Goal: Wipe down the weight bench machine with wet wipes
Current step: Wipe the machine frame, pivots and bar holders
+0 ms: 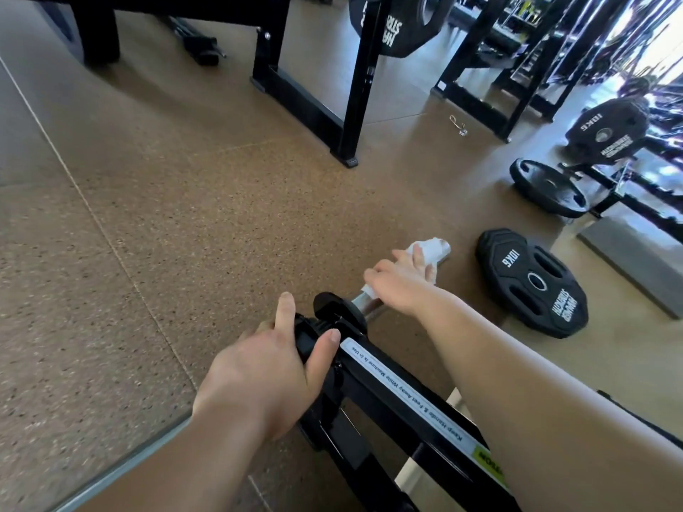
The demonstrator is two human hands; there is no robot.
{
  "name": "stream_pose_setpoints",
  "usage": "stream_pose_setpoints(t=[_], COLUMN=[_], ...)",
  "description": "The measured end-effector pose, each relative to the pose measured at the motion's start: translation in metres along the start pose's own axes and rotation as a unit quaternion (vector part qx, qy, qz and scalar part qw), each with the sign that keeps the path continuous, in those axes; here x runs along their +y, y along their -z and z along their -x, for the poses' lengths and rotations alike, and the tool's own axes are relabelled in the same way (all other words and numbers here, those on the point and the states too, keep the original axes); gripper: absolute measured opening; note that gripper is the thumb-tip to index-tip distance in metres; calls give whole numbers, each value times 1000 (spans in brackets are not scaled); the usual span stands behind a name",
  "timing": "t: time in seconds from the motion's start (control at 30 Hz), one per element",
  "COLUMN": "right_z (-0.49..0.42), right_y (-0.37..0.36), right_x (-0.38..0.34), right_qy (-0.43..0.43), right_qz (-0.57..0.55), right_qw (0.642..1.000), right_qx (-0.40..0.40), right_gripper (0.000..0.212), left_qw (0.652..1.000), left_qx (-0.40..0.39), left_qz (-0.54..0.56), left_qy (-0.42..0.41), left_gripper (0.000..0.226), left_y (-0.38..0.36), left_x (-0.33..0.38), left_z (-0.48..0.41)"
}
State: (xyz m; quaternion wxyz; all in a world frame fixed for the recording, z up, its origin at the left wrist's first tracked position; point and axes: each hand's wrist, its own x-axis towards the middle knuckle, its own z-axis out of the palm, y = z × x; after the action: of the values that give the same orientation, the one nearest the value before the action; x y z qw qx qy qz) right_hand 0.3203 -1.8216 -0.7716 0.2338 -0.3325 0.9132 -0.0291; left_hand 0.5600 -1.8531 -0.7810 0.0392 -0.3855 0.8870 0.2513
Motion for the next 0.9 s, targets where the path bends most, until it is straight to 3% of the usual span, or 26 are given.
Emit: stream_pose_setpoints(t=[0.07, 0.17, 0.37, 0.47, 0.6, 0.73, 0.9], right_z=[6, 7, -19, -40, -50, -36, 11], right_y=[-8, -11, 1, 7, 12, 10, -13], right_x=[-7, 11, 38, 43, 49, 36, -9], right_qy=[25, 30, -39, -69, -97, -137, -141], right_qz=[-1, -65, -231, -244, -283, -340, -274], right_qw=[1000, 995, 965, 957, 940, 923, 951], right_qx=[-7, 65, 118, 137, 162, 113, 35], right_gripper=[60, 69, 47, 67, 79, 86, 84], left_qw=[1000, 1000, 1000, 1000, 1000, 1000, 1000], left_qx=[2, -10, -9, -9, -14, -11, -8], left_qz=[2, -5, -2, 2, -9, -13, -16], left_qy=[1, 2, -3, -3, 4, 6, 8], left_gripper=[92, 92, 92, 93, 93, 93, 93], left_y=[0, 1, -3, -3, 0, -1, 0], left_x=[0, 1, -2, -2, 1, 1, 1], left_z=[-1, -1, -3, -4, -3, -2, -1])
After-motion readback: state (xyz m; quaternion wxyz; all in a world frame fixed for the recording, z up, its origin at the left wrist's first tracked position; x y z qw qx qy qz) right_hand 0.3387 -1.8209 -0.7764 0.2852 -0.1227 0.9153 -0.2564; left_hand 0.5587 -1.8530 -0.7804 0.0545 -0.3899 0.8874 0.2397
